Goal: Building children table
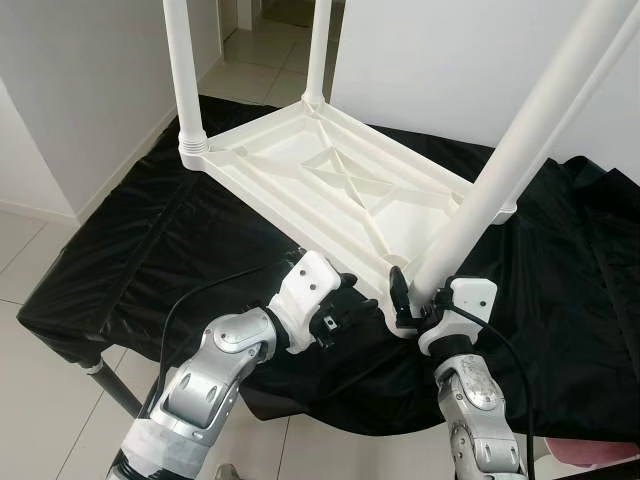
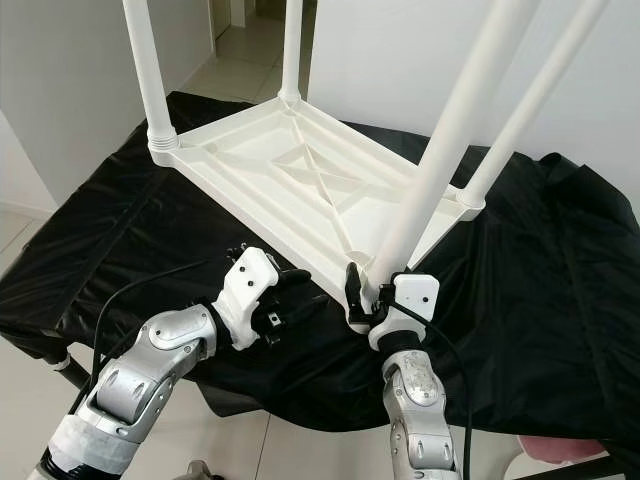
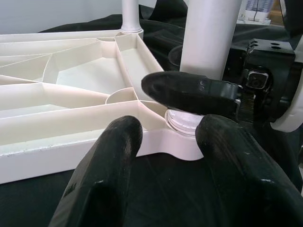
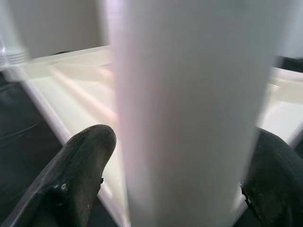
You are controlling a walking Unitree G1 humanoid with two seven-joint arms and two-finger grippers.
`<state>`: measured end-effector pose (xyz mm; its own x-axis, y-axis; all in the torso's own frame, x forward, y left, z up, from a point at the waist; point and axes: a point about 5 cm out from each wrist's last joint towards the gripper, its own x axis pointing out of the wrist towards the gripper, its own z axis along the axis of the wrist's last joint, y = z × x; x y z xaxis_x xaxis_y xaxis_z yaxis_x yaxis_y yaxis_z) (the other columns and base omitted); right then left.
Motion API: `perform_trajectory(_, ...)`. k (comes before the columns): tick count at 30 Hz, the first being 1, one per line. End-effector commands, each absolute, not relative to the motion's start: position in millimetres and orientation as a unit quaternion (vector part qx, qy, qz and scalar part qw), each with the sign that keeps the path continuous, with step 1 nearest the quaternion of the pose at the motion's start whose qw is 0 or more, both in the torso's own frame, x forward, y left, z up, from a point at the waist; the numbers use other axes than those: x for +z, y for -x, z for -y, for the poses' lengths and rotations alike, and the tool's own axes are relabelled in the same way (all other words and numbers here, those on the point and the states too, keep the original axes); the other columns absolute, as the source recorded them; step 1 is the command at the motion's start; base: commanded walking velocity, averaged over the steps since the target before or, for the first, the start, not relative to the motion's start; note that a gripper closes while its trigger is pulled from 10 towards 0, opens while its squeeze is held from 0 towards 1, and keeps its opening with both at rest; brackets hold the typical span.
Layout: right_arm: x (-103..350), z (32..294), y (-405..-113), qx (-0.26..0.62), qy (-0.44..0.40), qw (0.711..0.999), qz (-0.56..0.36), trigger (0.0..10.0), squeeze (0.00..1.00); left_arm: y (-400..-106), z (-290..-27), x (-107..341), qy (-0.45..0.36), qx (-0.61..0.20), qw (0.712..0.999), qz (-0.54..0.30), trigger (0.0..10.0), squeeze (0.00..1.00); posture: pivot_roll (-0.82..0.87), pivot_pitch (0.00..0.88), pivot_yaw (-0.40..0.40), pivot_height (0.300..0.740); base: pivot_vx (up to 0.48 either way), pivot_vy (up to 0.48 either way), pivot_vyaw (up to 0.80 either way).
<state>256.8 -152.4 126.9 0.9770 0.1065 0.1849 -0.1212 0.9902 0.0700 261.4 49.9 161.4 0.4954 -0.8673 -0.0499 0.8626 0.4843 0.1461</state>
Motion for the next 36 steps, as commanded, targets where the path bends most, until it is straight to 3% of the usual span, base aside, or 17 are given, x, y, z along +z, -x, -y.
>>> perform_trajectory(1, 129, 163, -256, 0.112, -0.034, 0.99, 0.085, 10.0, 0.0, -262, -50, 162, -0.08, -0.495, 0.865, 0.014, 10.0, 0.0, 0.03, 0.065, -0.085, 0.74, 0.0, 0.0, 0.0)
perform_trajectory(14, 144, 179, -272, 0.24, 0.012, 0.967, 0.09, 10.0, 0.0, -264, -53, 164, -0.082, -0.491, 0.867, 0.014, 10.0, 0.0, 0.03, 0.068, -0.075, 0.74, 0.0, 0.0, 0.0)
perform_trajectory(20, 142, 178, -276, 0.336, 0.046, 0.939, 0.062, 10.0, 0.0, -267, -53, 166, -0.088, -0.492, 0.866, 0.017, 10.0, 0.0, 0.03, 0.059, -0.06, 0.74, 0.0, 0.0, 0.0)
perform_trajectory(33, 140, 179, -290, 0.372, 0.063, 0.924, 0.058, 10.0, 0.0, -270, -53, 167, -0.09, -0.493, 0.865, 0.019, 10.0, 0.0, 0.03, 0.052, -0.059, 0.74, 0.0, 0.0, 0.0)
perform_trajectory(34, 138, 180, -290, 0.371, 0.059, 0.925, 0.052, 0.0, 0.0, -270, -53, 167, -0.089, -0.492, 0.866, 0.019, 10.0, 0.0, 0.04, 0.053, -0.064, 0.74, 0.0, 0.0, 0.0)
perform_trajectory(36, 133, 179, -290, 0.373, 0.059, 0.925, 0.047, 0.0, 0.0, -269, -54, 167, -0.088, -0.491, 0.867, 0.019, 10.0, 0.0, 0.04, 0.055, -0.065, 0.74, 0.0, 0.0, 0.0)
